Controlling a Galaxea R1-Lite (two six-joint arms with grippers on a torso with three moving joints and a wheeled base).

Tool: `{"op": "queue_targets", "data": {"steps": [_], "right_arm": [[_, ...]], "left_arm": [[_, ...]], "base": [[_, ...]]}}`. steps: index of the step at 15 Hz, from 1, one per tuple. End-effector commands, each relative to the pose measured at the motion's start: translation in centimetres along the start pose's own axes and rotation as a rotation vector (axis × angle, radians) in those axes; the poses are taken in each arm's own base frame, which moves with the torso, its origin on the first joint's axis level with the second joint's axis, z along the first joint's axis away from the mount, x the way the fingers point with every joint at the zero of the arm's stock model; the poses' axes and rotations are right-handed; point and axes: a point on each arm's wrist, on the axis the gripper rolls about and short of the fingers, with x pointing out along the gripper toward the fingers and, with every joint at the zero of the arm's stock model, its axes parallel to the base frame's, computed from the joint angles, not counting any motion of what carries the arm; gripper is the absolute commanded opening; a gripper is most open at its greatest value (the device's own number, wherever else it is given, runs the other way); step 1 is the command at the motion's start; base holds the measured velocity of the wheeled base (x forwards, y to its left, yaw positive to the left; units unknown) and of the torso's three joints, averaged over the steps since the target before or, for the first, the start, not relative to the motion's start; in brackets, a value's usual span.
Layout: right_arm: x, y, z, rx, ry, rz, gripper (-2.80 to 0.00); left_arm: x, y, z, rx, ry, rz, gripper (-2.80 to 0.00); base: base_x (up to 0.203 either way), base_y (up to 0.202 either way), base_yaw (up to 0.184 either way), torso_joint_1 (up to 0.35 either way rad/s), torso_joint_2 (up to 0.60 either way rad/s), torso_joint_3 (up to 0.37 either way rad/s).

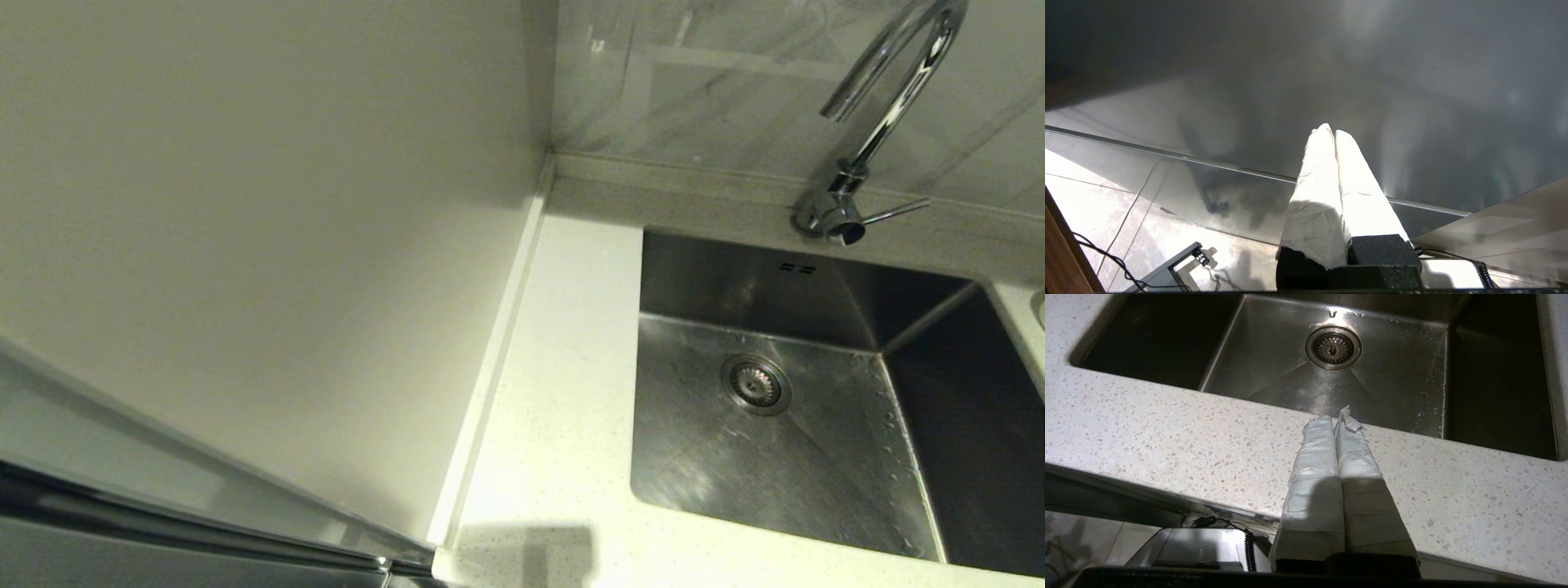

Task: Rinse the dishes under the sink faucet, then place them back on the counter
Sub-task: Put a bowl into the sink

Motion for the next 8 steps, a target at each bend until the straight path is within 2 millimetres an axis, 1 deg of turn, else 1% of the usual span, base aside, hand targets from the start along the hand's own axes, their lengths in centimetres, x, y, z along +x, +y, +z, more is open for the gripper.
{"op": "queue_targets", "data": {"steps": [1, 5, 6, 7, 8], "right_arm": [[0.0, 0.0, 0.0, -0.001, -0.001, 0.001, -2.80], [0.0, 0.0, 0.0, 0.002, 0.000, -0.004, -2.80], [-0.1, 0.0, 0.4, 0.000, -0.015, -0.006, -2.80], [-0.6, 0.1, 1.8, 0.002, -0.056, -0.009, -2.80], [-1.1, 0.2, 4.1, 0.007, -0.101, -0.010, -2.80]], "left_arm": [[0.0, 0.0, 0.0, -0.001, -0.003, 0.001, -2.80], [0.0, 0.0, 0.0, -0.001, -0.003, 0.001, -2.80], [0.0, 0.0, 0.0, -0.001, -0.004, 0.000, -2.80], [0.0, 0.0, 0.0, 0.000, -0.004, 0.001, -2.80], [0.0, 0.0, 0.0, -0.001, -0.003, 0.001, -2.80]], "base": [[0.000, 0.000, 0.000, 0.000, 0.00, 0.000], [0.000, 0.000, 0.000, 0.000, 0.00, 0.000], [0.000, 0.000, 0.000, 0.000, 0.00, 0.000], [0.000, 0.000, 0.000, 0.000, 0.00, 0.000], [0.000, 0.000, 0.000, 0.000, 0.00, 0.000]]}}
